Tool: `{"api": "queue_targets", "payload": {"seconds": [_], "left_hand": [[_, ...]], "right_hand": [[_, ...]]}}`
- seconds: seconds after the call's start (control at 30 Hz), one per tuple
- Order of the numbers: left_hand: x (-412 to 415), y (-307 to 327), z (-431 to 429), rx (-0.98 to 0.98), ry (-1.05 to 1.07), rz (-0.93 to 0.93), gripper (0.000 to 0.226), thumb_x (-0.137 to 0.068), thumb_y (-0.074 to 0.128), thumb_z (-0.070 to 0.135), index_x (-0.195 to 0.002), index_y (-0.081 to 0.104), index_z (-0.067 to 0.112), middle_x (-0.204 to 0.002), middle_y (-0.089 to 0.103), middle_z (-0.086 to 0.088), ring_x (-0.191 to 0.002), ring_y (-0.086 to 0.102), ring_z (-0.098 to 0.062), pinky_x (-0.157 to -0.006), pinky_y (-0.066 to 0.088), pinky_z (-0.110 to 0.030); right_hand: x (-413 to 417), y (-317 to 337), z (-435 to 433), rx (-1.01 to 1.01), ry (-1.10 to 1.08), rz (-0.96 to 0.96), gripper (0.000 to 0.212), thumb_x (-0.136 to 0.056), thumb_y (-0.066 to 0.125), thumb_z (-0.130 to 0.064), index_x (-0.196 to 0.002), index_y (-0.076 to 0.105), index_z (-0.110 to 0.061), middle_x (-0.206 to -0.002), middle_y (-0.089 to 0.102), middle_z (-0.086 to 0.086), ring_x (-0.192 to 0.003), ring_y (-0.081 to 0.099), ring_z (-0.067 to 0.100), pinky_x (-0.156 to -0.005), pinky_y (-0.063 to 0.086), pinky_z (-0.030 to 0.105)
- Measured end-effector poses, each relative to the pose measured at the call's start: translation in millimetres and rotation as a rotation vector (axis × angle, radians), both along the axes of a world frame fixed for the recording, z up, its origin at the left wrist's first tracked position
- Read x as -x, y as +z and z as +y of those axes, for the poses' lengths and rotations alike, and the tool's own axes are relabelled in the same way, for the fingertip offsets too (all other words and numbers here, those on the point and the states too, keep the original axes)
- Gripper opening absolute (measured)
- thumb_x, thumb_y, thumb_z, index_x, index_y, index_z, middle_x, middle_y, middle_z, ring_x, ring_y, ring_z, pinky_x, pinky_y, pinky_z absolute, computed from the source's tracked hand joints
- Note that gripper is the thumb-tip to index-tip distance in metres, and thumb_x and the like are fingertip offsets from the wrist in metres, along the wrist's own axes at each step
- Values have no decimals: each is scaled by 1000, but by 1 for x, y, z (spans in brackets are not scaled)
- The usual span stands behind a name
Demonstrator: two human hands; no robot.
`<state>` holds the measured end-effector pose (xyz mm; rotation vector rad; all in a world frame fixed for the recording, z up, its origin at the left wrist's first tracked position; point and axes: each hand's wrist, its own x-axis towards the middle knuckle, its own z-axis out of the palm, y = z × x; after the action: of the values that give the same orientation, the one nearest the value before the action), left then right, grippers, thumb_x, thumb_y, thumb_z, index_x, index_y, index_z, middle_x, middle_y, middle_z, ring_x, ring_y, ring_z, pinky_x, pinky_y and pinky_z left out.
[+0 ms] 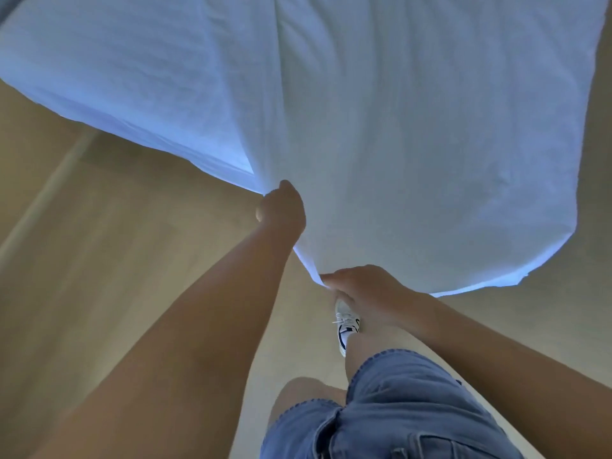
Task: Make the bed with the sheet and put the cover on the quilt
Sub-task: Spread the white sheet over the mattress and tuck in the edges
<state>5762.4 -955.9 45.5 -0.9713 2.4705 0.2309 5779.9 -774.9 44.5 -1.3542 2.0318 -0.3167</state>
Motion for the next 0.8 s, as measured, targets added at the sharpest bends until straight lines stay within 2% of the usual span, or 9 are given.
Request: {"api": "queue_targets", "payload": {"seconds": [0.1, 0.2, 0.27, 0.4, 0.47, 0.53, 0.67, 0.73, 0.8], "left_hand": [[-20, -10, -38, -7, -18, -101, 37, -88, 52, 7, -124, 44, 4, -122, 56, -10, -114, 55, -30, -81, 44, -33], [-37, -16, -66, -187, 42, -29, 25, -87, 48, 5, -110, 57, 2, -116, 61, -15, -109, 58, -31, -86, 46, -33], [-52, -14, -84, -403, 152, 111, 20, -88, 44, 8, -99, 59, 1, -101, 66, -19, -95, 63, -32, -80, 48, -33], [-98, -3, -110, -770, 83, 265, 13, -88, 39, 6, -85, 50, 12, -67, 61, -3, -64, 61, -23, -68, 48, -28], [-114, -2, -122, -872, 45, 253, 14, -92, 38, 7, -84, 47, 13, -73, 61, -3, -64, 60, -17, -62, 45, -23], [-120, -8, -144, -913, -1, 234, 21, -95, 39, 11, -75, 41, 14, -86, 64, -9, -66, 61, -12, -56, 43, -20], [-112, -9, -231, -732, 209, 411, 21, -90, 45, 20, -89, 61, 6, -89, 66, -8, -82, 62, -24, -69, 46, -32], [-91, -1, -276, -646, 339, 523, 23, -91, 47, 27, -99, 57, 8, -89, 61, -1, -84, 58, -22, -68, 41, -29], [-61, 8, -302, -577, 222, 442, 49, -90, 53, 45, -121, 47, 7, -107, 59, -3, -102, 57, -24, -75, 38, -28]], "right_hand": [[7, 1, -17, -67, 9, -24, 12, -93, 38, -6, -88, 40, -17, -79, 50, 4, -71, 42, 24, -66, 34, 32], [9, -2, -39, -224, -18, -140, 16, -98, 42, -21, -84, 49, -19, -80, 50, 1, -72, 45, 17, -68, 34, 31], [7, 3, -72, -198, -226, -273, 15, -95, 50, -37, -97, 60, -26, -89, 51, -5, -81, 50, 10, -73, 35, 26], [16, 1, -199, 54, -827, -375, 47, -90, 57, -42, -127, 53, -12, -106, 55, -1, -97, 52, 15, -84, 38, 25], [16, -7, -261, 82, -968, -425, 24, -90, 58, -32, -96, 60, -9, -86, 56, 5, -80, 54, 22, -71, 43, 30], [15, -15, -308, 164, -1062, -455, 27, -89, 48, -11, -63, 43, -13, -62, 41, 2, -56, 38, 18, -52, 30, 27], [-4, -10, -335, 61, -728, -126, 15, -93, 38, -13, -78, 38, -15, -73, 44, 3, -66, 40, 22, -57, 28, 32], [-19, -3, -332, 17, -485, -22, 9, -97, 38, -15, -91, 43, -12, -75, 47, 3, -72, 47, 28, -61, 29, 34], [-35, 1, -332, -22, -310, 70, 14, -99, 37, -15, -104, 47, -6, -83, 52, 9, -75, 48, 30, -64, 31, 35]]}}
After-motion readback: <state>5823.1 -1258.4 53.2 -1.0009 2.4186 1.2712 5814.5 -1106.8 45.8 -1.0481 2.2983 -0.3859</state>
